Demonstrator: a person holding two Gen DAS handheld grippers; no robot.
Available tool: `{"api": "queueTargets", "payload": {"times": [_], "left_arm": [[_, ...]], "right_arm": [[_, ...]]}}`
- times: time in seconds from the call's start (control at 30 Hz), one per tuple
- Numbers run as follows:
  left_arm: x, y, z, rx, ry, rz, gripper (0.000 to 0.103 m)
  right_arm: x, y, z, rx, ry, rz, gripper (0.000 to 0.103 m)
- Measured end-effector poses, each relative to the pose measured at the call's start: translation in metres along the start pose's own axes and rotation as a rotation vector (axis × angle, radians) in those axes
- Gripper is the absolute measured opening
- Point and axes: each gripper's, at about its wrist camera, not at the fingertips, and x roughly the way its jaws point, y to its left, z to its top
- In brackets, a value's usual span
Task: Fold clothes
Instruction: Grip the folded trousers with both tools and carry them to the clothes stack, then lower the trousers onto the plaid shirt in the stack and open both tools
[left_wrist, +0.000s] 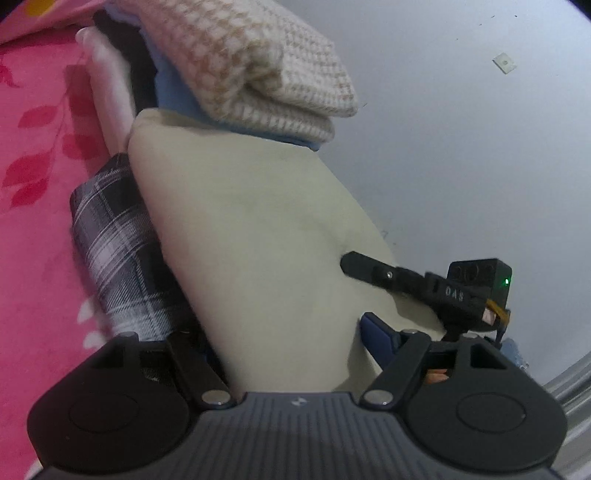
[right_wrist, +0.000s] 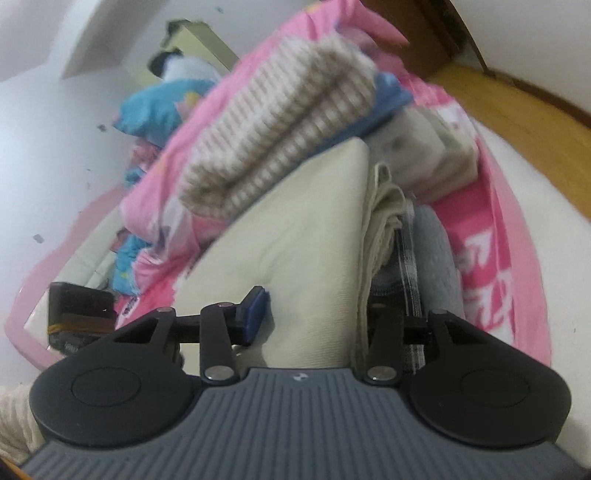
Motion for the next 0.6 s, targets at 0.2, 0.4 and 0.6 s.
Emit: {"api": "queueTargets", "payload": {"times": [0.2,0.4,0.6], "left_arm": [[-0.015,0.017,-0.008,0.009,-0.022,0.015,0.084],[-0.076,0.008,0.000,0.226,-0.248,0.098,0.085],[-0.019,-0.023,0.037,0.423,-0.216,0.217,0.087]], "right_arm": [[-0.028,-0.017,-0.004,0.025,-0.051,-0.101,0.086],[-0.072,0.025,-0.009,-0.134,-0.277,-0.248,0.079],[-0.011,0.102,0.016,-0.407,-0.288,-0.323,0.025]]}}
